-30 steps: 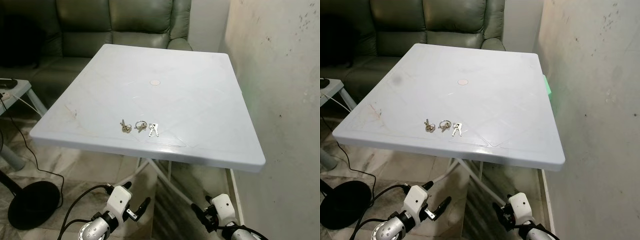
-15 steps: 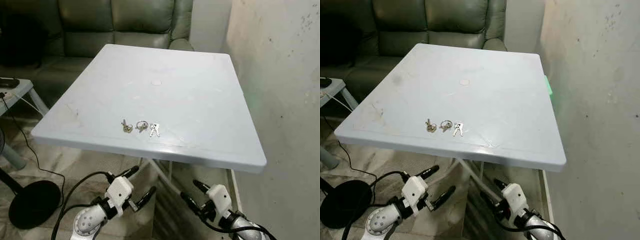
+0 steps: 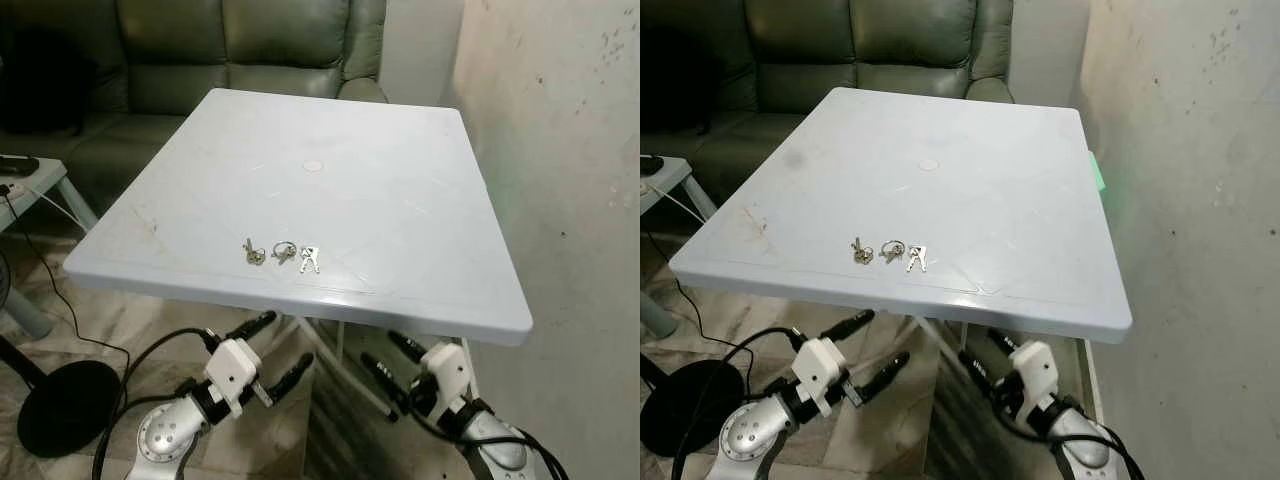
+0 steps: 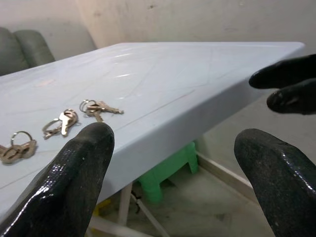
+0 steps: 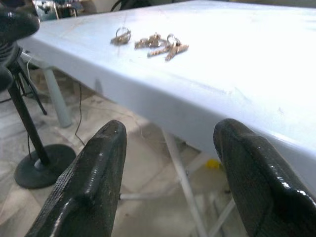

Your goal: Hang keys on a hook

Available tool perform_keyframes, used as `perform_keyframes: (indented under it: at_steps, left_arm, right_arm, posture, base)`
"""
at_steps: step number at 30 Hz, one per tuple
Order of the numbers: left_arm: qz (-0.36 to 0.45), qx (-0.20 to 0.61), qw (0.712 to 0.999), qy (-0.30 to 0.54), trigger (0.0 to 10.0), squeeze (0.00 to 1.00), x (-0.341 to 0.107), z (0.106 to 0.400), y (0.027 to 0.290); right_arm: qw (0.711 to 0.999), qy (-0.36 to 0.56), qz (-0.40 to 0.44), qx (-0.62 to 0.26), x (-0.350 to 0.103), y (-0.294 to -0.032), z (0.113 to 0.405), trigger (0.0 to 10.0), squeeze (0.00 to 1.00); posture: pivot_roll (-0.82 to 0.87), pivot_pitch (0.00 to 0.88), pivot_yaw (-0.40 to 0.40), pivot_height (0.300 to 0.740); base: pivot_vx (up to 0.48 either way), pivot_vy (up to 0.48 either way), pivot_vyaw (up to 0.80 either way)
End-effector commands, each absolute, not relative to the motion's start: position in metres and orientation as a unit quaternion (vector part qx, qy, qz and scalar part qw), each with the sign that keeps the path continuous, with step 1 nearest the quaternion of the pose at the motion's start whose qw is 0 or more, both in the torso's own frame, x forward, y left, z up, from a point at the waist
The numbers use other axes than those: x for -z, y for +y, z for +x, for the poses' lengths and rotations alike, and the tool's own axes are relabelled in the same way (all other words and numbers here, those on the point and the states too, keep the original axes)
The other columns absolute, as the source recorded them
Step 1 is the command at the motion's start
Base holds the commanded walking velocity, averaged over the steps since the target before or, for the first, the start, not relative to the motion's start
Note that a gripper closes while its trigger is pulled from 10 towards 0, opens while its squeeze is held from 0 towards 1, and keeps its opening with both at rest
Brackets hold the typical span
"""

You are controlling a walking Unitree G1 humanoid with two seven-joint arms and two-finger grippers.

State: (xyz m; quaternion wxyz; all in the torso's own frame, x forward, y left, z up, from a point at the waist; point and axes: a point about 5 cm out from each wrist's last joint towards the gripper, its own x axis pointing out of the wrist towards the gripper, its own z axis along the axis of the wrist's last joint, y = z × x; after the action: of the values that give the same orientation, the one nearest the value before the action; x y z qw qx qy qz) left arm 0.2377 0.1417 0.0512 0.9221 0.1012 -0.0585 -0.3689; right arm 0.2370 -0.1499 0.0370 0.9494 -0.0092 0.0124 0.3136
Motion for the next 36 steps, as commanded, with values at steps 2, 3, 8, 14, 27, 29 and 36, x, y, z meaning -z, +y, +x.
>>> perform_keyframes:
  at_steps: [2,3,8,14,27,29,36]
  left_arm:
    - [0.07,0.298,0.95,-0.066,10.0,0.0,-0.065,0.255,0.157]
    - [0.068,0.29,0.952,-0.066,10.0,0.0,-0.066,0.256,0.158]
    - [0.03,0.208,0.975,-0.069,10.0,0.0,-0.073,0.268,0.171]
    - [-0.052,0.07,0.993,-0.075,10.0,0.0,-0.084,0.285,0.191]
    - [-0.133,-0.013,0.989,-0.065,10.0,0.0,-0.093,0.298,0.199]
    - [-0.125,-0.007,0.99,-0.066,10.0,0.0,-0.093,0.298,0.199]
    - [-0.125,-0.009,0.99,-0.061,10.0,0.0,-0.093,0.299,0.2]
  right_arm:
    - [0.964,-0.004,0.016,-0.264,-0.051,-0.155,0.253,10.0,0.0]
    - [0.967,-0.005,0.022,-0.253,-0.053,-0.156,0.255,10.0,0.0]
    - [0.977,-0.008,0.033,-0.21,-0.057,-0.162,0.263,10.0,0.0]
    - [0.993,-0.012,0.035,-0.11,-0.063,-0.172,0.274,10.0,0.0]
    - [1.0,-0.003,-0.002,-0.004,-0.069,-0.181,0.283,10.0,0.0]
    - [1.0,-0.005,-0.001,0.003,-0.071,-0.184,0.284,10.0,0.0]
    - [1.0,-0.01,-0.006,0.017,-0.075,-0.189,0.287,10.0,0.0]
  posture:
    - [-0.04,0.0,0.008,0.74]
    - [-0.03,0.0,0.007,0.74]
    - [-0.03,0.0,0.0,0.74]
    - [-0.02,0.0,-0.013,0.74]
    - [-0.03,0.0,-0.007,0.74]
    - [-0.03,0.0,-0.007,0.74]
    - [-0.03,0.0,-0.006,0.74]
  base:
    - [0.0,0.0,0.0]
    - [0.0,0.0,0.0]
    - [0.0,0.0,0.0]
    - [0.0,0.0,0.0]
    - [0.0,0.057,0.0]
    - [0.0,0.247,0.0]
    - [0.0,0.329,0.0]
